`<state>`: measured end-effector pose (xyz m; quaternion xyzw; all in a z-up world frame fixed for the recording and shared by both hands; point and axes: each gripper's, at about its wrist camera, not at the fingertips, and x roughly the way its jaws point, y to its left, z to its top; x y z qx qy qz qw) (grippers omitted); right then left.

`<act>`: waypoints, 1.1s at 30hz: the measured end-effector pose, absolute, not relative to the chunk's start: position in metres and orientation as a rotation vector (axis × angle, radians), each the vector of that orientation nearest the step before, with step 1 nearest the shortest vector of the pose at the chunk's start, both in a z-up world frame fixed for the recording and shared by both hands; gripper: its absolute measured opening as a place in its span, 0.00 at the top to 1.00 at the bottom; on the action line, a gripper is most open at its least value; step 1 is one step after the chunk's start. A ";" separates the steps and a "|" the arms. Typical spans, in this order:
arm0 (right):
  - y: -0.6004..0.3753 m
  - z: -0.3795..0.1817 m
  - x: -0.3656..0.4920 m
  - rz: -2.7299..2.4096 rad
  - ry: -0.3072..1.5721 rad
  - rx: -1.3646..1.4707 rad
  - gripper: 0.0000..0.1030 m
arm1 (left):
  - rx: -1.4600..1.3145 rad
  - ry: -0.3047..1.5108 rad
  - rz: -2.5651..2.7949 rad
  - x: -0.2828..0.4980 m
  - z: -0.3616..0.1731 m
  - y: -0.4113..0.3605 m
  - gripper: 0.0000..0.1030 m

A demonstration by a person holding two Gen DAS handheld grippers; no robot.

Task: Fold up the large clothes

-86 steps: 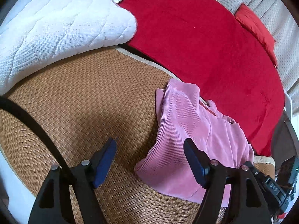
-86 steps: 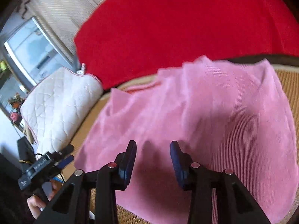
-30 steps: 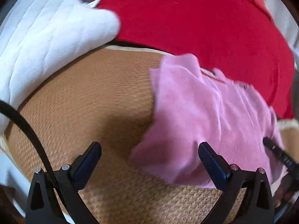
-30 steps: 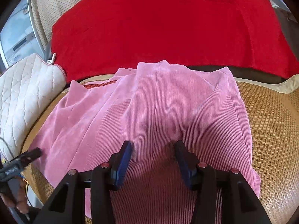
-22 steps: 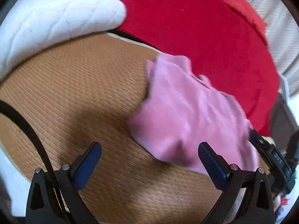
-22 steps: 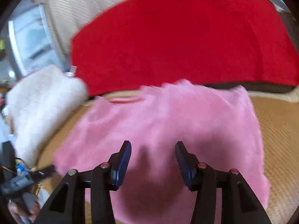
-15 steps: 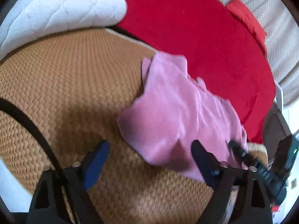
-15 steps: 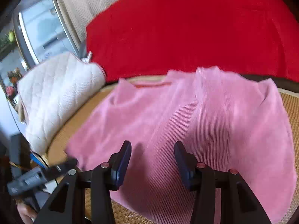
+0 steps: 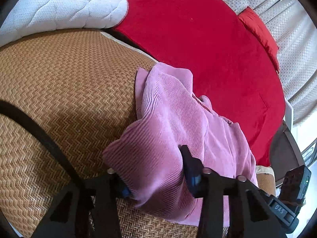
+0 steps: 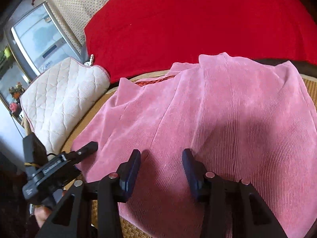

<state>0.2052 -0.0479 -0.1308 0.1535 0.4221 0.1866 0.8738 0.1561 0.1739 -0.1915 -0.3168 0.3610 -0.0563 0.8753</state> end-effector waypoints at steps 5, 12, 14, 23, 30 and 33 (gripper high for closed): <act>-0.059 -0.113 0.196 0.408 0.817 0.377 0.56 | -0.654 0.729 -0.132 0.161 -0.180 0.178 0.67; -0.076 -0.137 0.211 0.294 0.896 0.414 0.65 | -0.741 0.717 -0.130 0.164 -0.184 0.191 0.53; -0.076 -0.142 0.212 0.294 0.872 0.411 0.75 | -0.755 0.716 -0.135 0.165 -0.185 0.191 0.54; -0.103 -0.159 0.226 0.345 0.952 0.595 0.98 | -0.568 0.596 -0.231 0.161 -0.130 0.162 0.75; -0.111 -0.166 0.232 0.405 0.990 0.684 0.99 | -0.118 0.555 -0.450 0.150 -0.107 0.063 0.76; -0.117 -0.165 0.236 0.449 1.010 0.766 0.93 | 0.014 0.627 -0.509 0.149 -0.129 0.027 0.76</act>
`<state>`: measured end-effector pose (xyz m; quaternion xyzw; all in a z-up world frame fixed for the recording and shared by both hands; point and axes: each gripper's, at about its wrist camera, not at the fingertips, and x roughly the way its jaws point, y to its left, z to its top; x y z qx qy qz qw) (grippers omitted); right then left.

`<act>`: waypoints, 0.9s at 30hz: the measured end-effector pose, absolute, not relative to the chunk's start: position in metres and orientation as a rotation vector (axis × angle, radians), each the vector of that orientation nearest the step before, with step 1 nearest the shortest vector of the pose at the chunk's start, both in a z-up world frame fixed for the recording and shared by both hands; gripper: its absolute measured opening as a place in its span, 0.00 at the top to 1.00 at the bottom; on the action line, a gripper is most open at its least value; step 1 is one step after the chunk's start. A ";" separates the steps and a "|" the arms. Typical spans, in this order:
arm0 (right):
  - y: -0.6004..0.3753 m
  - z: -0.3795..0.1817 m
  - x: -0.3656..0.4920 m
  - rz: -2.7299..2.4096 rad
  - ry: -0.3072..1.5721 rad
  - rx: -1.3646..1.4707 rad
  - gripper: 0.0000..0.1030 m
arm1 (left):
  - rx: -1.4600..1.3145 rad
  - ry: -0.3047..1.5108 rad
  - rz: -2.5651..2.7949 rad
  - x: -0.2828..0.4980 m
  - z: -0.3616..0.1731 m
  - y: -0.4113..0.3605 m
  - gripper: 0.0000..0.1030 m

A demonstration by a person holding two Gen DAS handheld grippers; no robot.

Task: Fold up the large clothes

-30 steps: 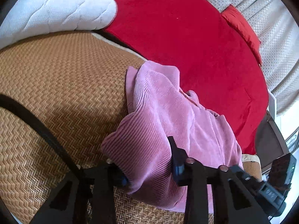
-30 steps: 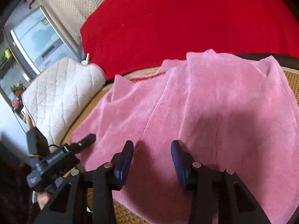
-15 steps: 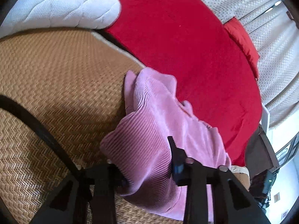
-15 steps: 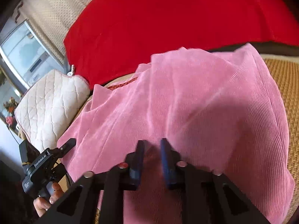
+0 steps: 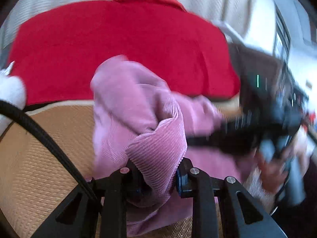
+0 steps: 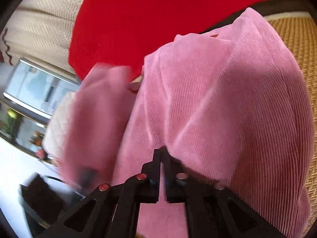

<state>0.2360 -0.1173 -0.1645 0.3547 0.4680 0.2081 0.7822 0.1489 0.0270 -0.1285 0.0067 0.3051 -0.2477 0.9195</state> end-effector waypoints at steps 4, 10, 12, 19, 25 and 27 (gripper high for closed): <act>-0.118 -0.148 0.236 0.486 0.958 0.765 0.90 | -0.021 0.636 -0.530 0.153 -0.129 0.033 0.76; -0.095 -0.131 0.241 0.571 0.945 0.779 0.90 | -0.013 0.636 -0.533 0.150 -0.133 0.037 0.76; -0.089 -0.130 0.242 0.570 0.947 0.777 0.90 | -0.030 0.640 -0.541 0.141 -0.130 0.036 0.76; -0.097 -0.116 0.234 0.522 0.929 0.754 0.80 | -0.052 0.646 -0.558 0.136 -0.132 0.043 0.75; -0.113 -0.104 0.221 0.495 0.842 0.759 0.14 | -0.109 0.667 -0.570 0.136 -0.127 0.047 0.74; -0.104 -0.099 0.230 0.499 0.879 0.723 0.14 | -0.120 0.672 -0.572 0.137 -0.129 0.049 0.74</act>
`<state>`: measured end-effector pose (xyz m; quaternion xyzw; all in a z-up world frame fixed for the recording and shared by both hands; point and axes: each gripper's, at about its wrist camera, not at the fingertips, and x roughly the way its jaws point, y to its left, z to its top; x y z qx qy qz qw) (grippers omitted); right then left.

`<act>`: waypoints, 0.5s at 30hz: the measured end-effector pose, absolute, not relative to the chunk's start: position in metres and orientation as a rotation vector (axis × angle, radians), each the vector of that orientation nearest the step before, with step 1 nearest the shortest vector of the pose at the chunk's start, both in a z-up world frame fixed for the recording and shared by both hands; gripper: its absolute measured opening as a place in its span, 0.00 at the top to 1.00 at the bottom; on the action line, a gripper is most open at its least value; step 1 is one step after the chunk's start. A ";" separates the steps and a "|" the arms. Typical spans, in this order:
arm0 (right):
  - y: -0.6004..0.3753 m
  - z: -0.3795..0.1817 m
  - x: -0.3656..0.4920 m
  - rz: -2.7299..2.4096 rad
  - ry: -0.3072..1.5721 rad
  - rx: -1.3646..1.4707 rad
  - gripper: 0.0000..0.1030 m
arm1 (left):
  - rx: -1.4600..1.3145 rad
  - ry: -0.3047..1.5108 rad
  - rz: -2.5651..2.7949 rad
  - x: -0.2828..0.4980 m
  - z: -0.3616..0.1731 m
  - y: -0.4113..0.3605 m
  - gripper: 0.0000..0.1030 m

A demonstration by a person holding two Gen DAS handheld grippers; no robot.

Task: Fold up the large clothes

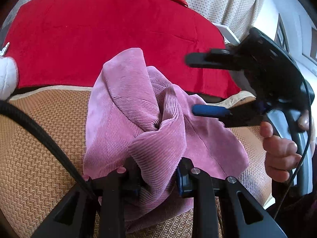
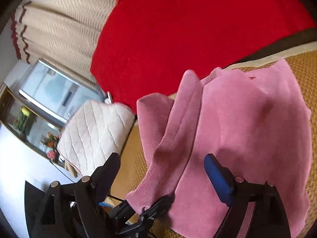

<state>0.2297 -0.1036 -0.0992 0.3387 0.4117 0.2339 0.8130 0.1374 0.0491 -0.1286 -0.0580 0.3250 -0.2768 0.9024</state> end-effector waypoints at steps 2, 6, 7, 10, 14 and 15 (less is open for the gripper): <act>-0.091 -0.097 0.241 0.501 0.929 0.670 0.14 | -0.124 0.673 -0.577 0.138 -0.131 0.050 0.74; -0.065 -0.101 0.276 0.477 1.025 0.574 0.15 | -0.140 0.678 -0.588 0.137 -0.131 0.055 0.74; -0.062 -0.103 0.281 0.469 1.039 0.563 0.15 | -0.144 0.680 -0.590 0.138 -0.131 0.056 0.74; -0.048 -0.106 0.296 0.460 1.079 0.511 0.17 | -0.154 0.688 -0.599 0.139 -0.130 0.059 0.74; -0.030 -0.111 0.309 0.417 1.142 0.385 0.68 | -0.174 0.704 -0.618 0.140 -0.128 0.064 0.70; -0.029 -0.114 0.309 0.406 1.148 0.362 0.70 | -0.197 0.716 -0.649 0.140 -0.125 0.068 0.66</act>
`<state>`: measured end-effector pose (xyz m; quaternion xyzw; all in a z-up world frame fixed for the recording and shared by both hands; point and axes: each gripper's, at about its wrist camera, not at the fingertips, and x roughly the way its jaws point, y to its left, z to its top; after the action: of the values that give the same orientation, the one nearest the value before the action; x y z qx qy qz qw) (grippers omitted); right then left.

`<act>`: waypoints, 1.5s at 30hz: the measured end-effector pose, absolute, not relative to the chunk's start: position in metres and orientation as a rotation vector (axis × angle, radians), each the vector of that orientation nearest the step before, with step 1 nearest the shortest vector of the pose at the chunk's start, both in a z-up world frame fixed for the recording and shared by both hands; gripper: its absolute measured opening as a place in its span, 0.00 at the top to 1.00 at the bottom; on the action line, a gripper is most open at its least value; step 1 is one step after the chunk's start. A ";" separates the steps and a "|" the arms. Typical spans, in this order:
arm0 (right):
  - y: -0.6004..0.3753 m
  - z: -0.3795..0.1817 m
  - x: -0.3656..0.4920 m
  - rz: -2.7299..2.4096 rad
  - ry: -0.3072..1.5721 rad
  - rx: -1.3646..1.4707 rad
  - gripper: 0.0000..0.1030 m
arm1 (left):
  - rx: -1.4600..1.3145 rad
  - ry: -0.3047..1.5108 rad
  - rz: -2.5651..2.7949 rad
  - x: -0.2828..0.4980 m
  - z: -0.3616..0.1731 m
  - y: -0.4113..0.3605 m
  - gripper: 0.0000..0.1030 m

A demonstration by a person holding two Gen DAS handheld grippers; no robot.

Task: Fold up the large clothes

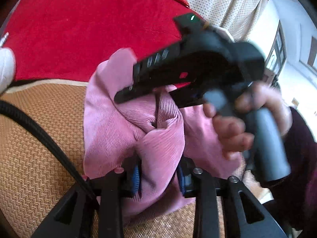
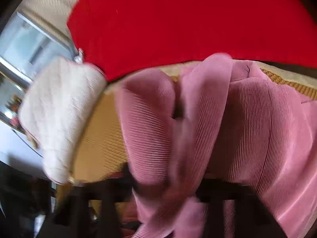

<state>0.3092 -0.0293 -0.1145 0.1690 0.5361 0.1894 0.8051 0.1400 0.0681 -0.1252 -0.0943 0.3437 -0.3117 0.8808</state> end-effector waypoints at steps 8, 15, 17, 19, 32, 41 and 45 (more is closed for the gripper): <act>-0.063 -0.141 0.306 0.388 1.117 0.459 0.76 | -0.413 0.654 -0.800 0.134 -0.091 0.147 0.39; -0.060 -0.124 0.293 0.392 1.050 0.429 0.83 | -0.541 0.964 -0.734 0.176 -0.152 0.137 0.40; -0.055 -0.112 0.286 0.405 1.017 0.423 0.86 | -0.498 0.949 -0.742 0.173 -0.151 0.125 0.40; -0.052 -0.096 0.276 0.414 0.974 0.401 0.86 | -0.506 0.911 -0.775 0.171 -0.140 0.124 0.40; -0.170 -0.010 0.180 0.260 0.601 0.416 0.88 | -0.383 0.623 -1.074 0.145 -0.074 0.024 0.39; -0.253 -0.152 0.209 0.079 0.864 0.530 0.88 | -0.409 0.677 -0.981 0.157 -0.083 0.038 0.39; -0.249 -0.145 0.206 0.120 0.842 0.559 0.88 | -0.422 0.719 -0.911 0.160 -0.098 0.031 0.39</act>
<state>0.2059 -0.2491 -0.1445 0.2677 0.4031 0.0576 0.8732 0.1597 0.0306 -0.0978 -0.1977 0.3373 -0.4272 0.8153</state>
